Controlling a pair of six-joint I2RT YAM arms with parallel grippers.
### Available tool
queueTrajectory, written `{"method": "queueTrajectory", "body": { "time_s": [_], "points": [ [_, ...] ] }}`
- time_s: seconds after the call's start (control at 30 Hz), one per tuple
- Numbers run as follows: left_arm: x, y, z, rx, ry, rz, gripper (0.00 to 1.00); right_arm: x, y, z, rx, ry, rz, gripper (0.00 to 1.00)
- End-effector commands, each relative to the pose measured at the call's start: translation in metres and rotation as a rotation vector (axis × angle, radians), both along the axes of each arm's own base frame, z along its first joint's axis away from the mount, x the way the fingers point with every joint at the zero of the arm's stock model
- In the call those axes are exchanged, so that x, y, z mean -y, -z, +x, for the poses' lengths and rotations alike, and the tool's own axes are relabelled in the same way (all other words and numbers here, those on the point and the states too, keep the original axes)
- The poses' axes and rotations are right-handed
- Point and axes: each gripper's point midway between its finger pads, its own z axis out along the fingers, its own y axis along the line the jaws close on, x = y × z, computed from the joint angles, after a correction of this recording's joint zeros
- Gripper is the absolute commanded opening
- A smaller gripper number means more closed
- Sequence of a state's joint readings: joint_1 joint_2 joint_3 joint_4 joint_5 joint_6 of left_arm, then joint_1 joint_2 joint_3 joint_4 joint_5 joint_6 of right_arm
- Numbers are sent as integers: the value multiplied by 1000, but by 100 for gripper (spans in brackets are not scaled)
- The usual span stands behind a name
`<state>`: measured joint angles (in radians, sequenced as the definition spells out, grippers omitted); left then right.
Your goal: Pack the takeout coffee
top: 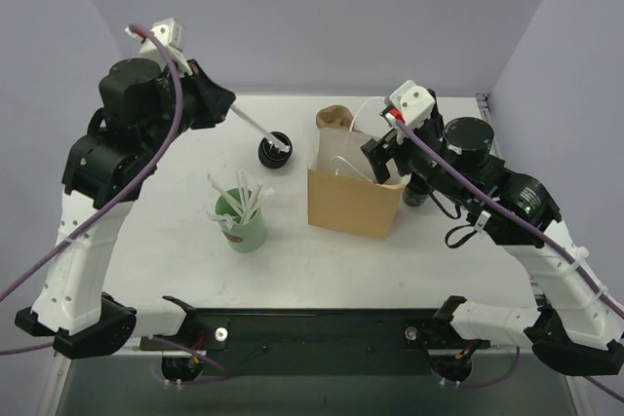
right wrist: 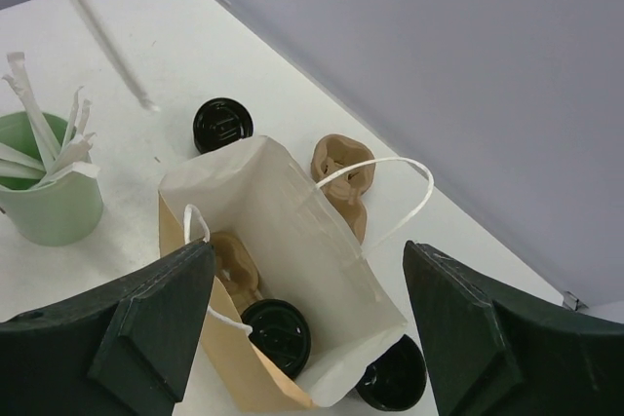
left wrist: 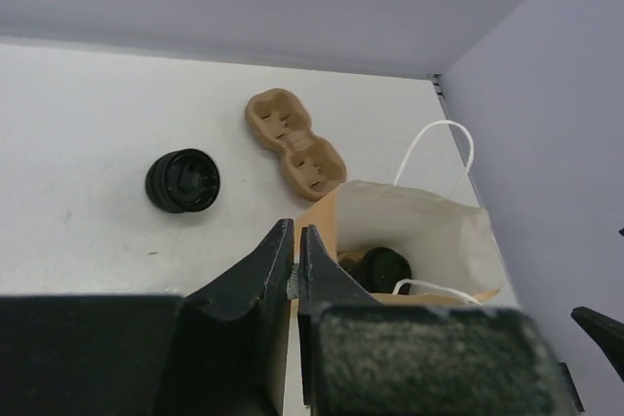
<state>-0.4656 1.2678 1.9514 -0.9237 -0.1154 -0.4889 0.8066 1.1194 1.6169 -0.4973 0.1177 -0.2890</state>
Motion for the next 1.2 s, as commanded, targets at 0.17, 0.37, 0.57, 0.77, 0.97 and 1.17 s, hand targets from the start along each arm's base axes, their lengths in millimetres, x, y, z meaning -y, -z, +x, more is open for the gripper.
{"method": "queueTrajectory", "body": {
  "time_s": [0.17, 0.37, 0.57, 0.77, 0.97, 1.17],
  "points": [
    [88, -50, 36, 147, 226, -78, 2, 17, -38, -6, 147, 46, 83, 80],
    [137, -15, 40, 85, 311, -30, 2, 25, -32, -5, 147, 80, 68, 80],
    [148, 60, 51, -49, 311, 92, 7, 24, -12, -4, 59, 125, 128, 79],
    [147, 91, 50, -106, 319, 136, 50, 37, 13, -3, -109, 320, 272, 84],
    [123, 70, 29, -79, 304, 142, 96, 37, 20, -3, -229, 424, 357, 100],
    [103, 64, -7, -32, 358, 127, 97, 25, 7, -4, -271, 409, 452, 100]
  ]
}}
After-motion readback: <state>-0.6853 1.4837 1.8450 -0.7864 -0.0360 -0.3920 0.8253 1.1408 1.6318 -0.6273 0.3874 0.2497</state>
